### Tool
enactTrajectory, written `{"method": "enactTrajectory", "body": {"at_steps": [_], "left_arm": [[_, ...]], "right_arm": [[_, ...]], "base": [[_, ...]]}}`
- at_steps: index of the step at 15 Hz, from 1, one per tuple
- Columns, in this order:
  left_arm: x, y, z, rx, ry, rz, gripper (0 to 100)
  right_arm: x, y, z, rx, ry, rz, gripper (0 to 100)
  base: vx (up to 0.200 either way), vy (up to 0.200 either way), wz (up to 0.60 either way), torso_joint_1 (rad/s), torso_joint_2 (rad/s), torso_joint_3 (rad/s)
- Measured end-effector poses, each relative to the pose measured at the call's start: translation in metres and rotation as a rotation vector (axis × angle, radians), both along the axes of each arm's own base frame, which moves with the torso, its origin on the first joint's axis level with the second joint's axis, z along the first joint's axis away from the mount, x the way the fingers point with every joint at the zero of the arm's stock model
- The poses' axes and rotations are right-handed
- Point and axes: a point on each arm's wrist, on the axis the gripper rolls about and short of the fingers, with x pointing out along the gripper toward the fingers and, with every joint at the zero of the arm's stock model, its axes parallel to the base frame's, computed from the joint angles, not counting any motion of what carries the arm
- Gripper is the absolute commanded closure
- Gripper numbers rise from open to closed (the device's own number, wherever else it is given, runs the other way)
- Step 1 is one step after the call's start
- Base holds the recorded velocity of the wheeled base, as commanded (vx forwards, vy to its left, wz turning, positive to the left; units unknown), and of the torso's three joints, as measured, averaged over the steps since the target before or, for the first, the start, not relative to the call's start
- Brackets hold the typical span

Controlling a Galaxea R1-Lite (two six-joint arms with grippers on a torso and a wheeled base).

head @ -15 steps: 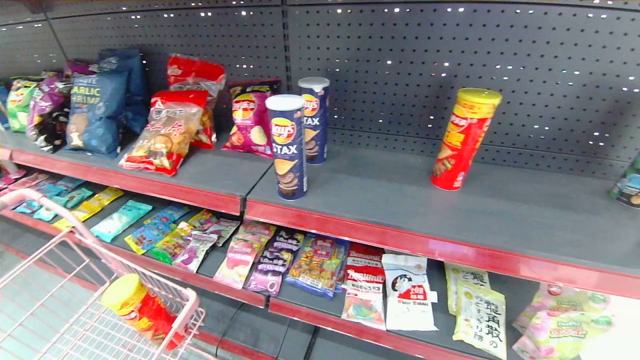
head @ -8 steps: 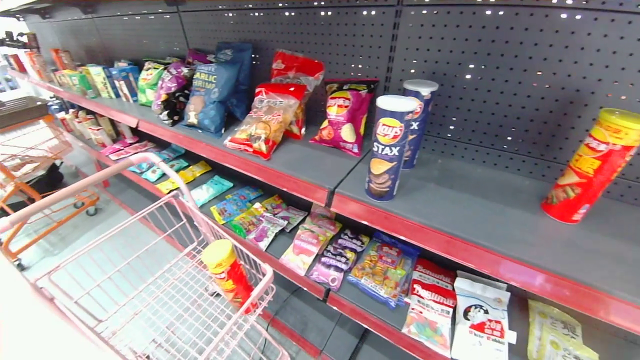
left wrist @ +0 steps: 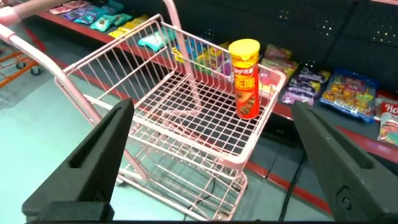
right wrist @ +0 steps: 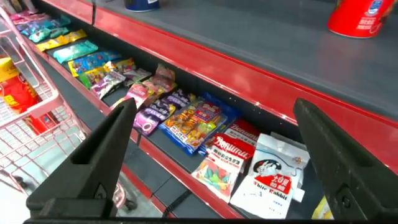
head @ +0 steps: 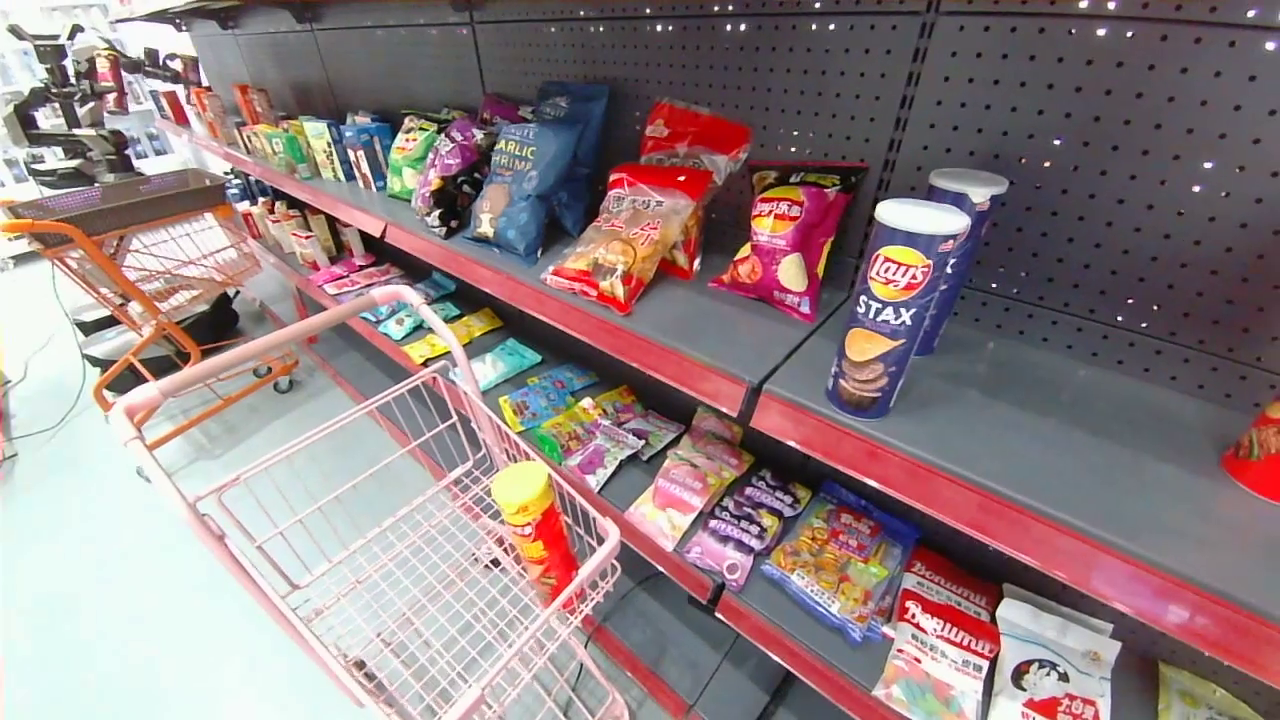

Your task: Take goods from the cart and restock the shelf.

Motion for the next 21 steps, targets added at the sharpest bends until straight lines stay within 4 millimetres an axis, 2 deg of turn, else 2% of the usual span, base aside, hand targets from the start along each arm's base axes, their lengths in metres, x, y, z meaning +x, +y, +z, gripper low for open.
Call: {"method": "enactTrajectory", "body": {"at_steps": [5,19,21], "left_arm": [[0.000,0.000,0.000,0.001,0.002,0.000,0],[0.000,0.000,0.000,-0.005,-0.001,0.004,0],[-0.001,0.000,0.013,-0.042,-0.041,0.010,0]], "right_arm": [[0.000,0.000,0.000,0.003,0.000,0.000,0],[0.000,0.000,0.000,0.040,-0.001,-0.010,0],[0.000,0.000,0.000,0.038,-0.002,-0.009,0]], "base": [[0.000,0.000,0.00,-0.149,0.38,0.225],[0.000,0.000,0.00,-0.167,0.49,0.321],[0.000,0.000,0.00,-0.022,0.09,0.061]]}}
